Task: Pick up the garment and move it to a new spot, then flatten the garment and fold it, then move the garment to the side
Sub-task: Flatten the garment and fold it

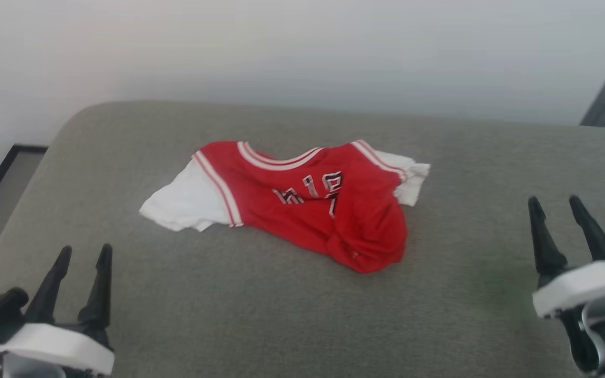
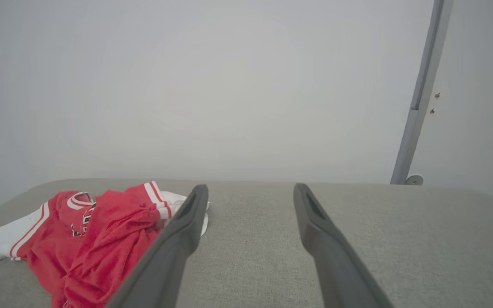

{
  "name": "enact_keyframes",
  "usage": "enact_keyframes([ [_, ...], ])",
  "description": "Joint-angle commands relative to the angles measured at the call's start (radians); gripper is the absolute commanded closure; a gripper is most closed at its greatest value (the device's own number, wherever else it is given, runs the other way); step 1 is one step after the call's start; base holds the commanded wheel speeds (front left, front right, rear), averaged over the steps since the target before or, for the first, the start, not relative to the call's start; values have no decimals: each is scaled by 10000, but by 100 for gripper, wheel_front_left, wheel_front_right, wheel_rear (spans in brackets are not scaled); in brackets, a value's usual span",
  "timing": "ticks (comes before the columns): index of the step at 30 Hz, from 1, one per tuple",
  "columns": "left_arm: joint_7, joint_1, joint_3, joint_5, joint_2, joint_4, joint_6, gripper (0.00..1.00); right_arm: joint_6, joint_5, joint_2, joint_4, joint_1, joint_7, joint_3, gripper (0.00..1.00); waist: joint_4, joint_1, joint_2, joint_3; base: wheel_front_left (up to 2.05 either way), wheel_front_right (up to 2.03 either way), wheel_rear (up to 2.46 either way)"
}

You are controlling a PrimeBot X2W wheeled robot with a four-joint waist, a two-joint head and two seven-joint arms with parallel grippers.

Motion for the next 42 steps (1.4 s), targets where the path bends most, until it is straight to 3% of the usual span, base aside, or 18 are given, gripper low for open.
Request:
enact_keyframes([
  [1,-48,-247,-24,130,-141,-39,-44,0,-1,1,-121,180,-407,85,123,0,347,0,-1,350,0,0,0],
  [19,-49,-1884,-744,882,-1603,477,-689,0,-1,614,-1596,2899,-4010,1697,1859,0,2066,0,-1,2043,0,0,0],
  [29,-49,-2496,-780,1290,-2464,967,-1149,0,-1,1060,-2138,4959,-5597,4365,3190,0,2805,0,-1,2823,0,0,0],
  [37,-49,-2734,-601,1499,-2868,1349,-1377,0,-10,1483,-2131,6628,-6048,7053,4351,0,2966,0,-1,3021,0,0,0],
  [38,-49,-2742,-568,1506,-2898,1385,-1405,0,-9,1560,-2111,6620,-6103,7143,4481,82,2964,0,-1,3031,0,0,0],
  [39,-49,-2744,-541,1477,-2937,1409,-1414,0,-10,1565,-2163,6657,-6205,7118,4547,100,2955,0,-1,3038,0,0,0],
  [42,-49,-2730,-411,1544,-2951,1487,-1451,0,-12,1775,-2195,6585,-6442,6908,4607,100,2883,0,-1,3013,0,0,0],
])
